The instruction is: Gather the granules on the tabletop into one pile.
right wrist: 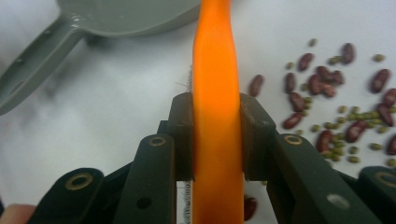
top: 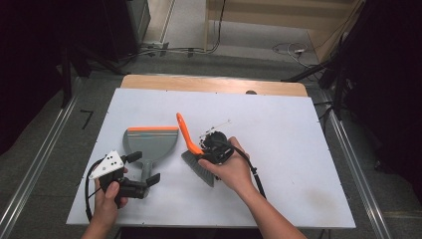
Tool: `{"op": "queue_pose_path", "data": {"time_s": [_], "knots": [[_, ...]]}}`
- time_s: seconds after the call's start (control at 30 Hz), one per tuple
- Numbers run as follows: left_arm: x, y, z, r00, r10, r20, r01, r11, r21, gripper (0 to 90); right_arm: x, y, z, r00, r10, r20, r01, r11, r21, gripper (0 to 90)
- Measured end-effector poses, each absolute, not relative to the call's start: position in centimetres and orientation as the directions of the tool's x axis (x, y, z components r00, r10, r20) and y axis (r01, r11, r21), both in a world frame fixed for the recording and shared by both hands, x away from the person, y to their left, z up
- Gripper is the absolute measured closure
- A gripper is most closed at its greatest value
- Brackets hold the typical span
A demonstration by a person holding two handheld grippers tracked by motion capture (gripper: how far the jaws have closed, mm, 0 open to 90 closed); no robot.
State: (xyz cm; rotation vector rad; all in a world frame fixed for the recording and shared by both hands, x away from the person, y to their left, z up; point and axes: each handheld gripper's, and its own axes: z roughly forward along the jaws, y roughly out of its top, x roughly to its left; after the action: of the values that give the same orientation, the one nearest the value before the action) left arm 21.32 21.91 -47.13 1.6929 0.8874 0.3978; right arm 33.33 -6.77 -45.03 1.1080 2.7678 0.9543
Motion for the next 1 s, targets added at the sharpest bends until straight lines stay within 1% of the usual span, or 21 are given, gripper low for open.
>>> {"op": "queue_pose_path", "data": {"time_s": [0.13,0.33,0.63,0.77,1.0], "knots": [[21.3,22.0,-47.1,0.658,0.731,-0.183,0.354,-0.085,0.931,0.0,34.2,-7.9,-45.1,-0.723,0.662,0.199,0.641,0.534,0.552,69.0],[21.3,21.9,-47.1,0.661,0.729,-0.179,0.351,-0.089,0.932,0.0,35.3,-9.6,-45.2,-0.680,0.700,0.217,0.677,0.486,0.552,68.8],[21.2,21.9,-47.1,0.658,0.729,-0.186,0.354,-0.081,0.932,0.0,36.2,-11.4,-45.3,-0.639,0.735,0.225,0.704,0.443,0.554,68.7],[21.3,21.9,-47.1,0.658,0.728,-0.192,0.353,-0.073,0.933,0.0,36.6,-12.2,-45.1,-0.627,0.752,0.204,0.706,0.436,0.559,68.7],[21.3,21.8,-47.0,0.656,0.732,-0.184,0.344,-0.073,0.936,0.0,36.9,-13.5,-45.2,-0.594,0.770,0.234,0.729,0.392,0.561,68.7]]}}
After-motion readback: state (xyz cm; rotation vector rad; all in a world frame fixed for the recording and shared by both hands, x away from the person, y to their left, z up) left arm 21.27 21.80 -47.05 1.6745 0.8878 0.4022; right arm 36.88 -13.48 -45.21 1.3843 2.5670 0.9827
